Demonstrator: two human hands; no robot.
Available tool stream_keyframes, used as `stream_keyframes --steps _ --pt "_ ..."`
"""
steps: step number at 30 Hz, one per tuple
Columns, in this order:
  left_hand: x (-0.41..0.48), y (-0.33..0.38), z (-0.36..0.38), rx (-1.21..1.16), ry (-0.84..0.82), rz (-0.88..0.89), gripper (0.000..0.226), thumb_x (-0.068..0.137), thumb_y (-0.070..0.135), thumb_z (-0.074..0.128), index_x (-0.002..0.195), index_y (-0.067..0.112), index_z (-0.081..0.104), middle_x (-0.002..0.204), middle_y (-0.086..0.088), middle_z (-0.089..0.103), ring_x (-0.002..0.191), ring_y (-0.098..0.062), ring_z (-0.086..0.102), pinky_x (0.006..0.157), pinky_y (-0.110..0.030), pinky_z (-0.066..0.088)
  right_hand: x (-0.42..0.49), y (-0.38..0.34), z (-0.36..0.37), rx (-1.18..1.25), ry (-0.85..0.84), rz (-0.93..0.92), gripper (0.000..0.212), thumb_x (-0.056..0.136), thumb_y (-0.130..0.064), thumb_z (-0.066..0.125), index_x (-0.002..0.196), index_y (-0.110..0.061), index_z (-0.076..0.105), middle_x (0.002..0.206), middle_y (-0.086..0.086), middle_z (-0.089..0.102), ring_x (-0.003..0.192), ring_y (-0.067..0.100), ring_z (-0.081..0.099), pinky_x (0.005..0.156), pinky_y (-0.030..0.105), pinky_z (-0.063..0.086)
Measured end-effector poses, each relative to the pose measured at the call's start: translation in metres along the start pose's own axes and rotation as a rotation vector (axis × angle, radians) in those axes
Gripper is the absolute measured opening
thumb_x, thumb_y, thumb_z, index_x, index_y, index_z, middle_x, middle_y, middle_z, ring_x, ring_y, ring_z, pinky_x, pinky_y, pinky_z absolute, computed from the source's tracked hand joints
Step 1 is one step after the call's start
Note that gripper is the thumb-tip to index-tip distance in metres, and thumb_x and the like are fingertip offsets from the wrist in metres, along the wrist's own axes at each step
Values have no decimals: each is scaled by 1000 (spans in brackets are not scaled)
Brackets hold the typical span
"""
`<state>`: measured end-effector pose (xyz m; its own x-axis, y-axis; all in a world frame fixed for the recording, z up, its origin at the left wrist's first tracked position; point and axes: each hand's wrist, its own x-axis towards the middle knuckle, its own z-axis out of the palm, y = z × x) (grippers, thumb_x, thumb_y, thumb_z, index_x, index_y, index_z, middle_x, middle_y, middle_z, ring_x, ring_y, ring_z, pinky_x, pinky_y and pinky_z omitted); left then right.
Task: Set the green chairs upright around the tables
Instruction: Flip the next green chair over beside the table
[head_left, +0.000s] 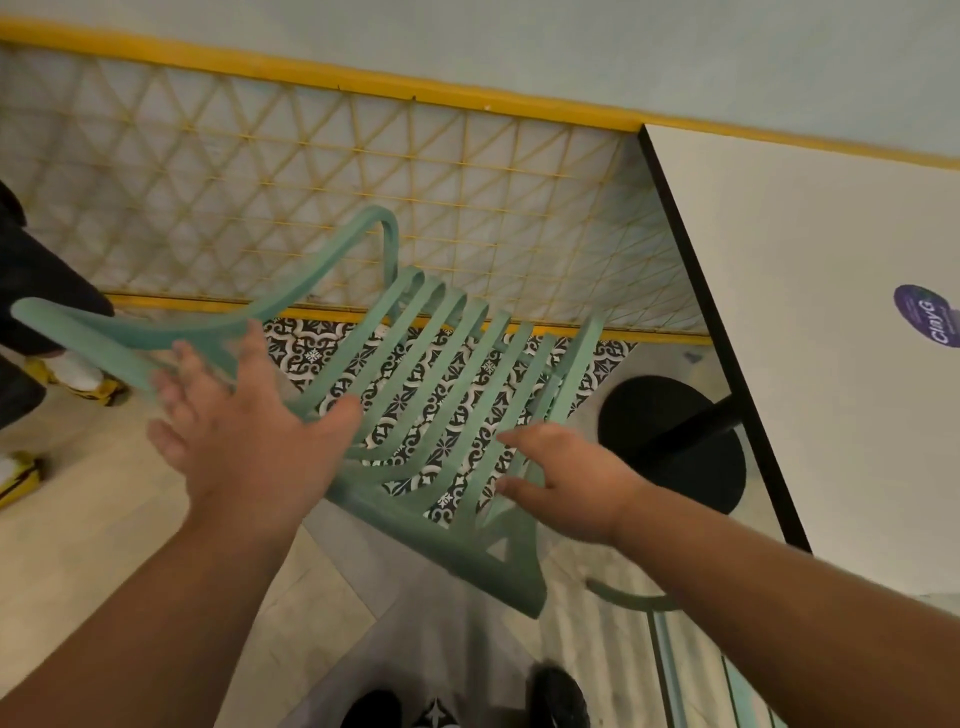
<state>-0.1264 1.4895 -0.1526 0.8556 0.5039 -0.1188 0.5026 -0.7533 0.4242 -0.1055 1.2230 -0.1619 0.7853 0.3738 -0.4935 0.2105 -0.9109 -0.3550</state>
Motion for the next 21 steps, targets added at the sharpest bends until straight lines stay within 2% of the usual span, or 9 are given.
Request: stream_keyframes --steps 4,6,8,9,11,13,17,21 --pt "-5 17 14 70 -88 28 90 83 67 57 160 39 18 170 -14 2 155 -39 -3 121 -65 4 36 27 5 -184 -27 -5 62 105 -42 53 162 -26 32 166 1 34 154 22 26 124 40 21" --pt "-11 21 23 103 -126 13 86 83 68 53 158 41 22 171 -11 7 156 -37 -2 120 -67 5 51 38 12 -248 -108 19 57 106 -16 49 160 -23 35 163 6 37 152 27 29 124 45 27" --pt "-11 21 29 138 -109 14 81 84 65 55 157 41 27 170 -8 12 156 -35 1 120 -68 9 62 47 23 -335 -225 33 70 97 6 46 160 -22 35 164 8 34 153 31 25 122 50 31" --pt "-10 20 31 153 -98 22 79 85 61 56 156 40 30 170 -6 15 156 -35 4 120 -69 11 65 51 29 -378 -277 26 73 95 9 47 160 -23 35 165 8 32 155 34 21 122 53 31" --pt "-7 20 32 168 -81 30 75 85 56 57 155 42 32 169 -1 21 155 -33 10 118 -71 14 72 60 43 -429 -314 -10 64 96 4 53 152 -25 48 159 6 41 150 35 28 118 53 37" --pt "-6 21 32 181 -85 40 73 85 54 57 153 43 34 167 4 25 155 -30 13 117 -73 15 75 63 53 -416 -303 -1 48 96 -5 60 138 -27 61 141 3 56 142 31 40 111 49 45" --pt "-6 21 29 167 -86 62 69 85 51 56 151 45 36 168 7 24 156 -27 12 116 -74 14 72 55 62 -368 -258 65 39 96 -12 66 133 -23 65 135 6 60 137 30 49 110 46 48" --pt "-6 17 26 172 -101 98 69 85 51 55 151 48 36 169 8 21 156 -27 11 115 -76 15 68 50 68 -345 -207 82 31 94 -14 67 125 -20 68 122 5 63 116 26 60 101 44 54"
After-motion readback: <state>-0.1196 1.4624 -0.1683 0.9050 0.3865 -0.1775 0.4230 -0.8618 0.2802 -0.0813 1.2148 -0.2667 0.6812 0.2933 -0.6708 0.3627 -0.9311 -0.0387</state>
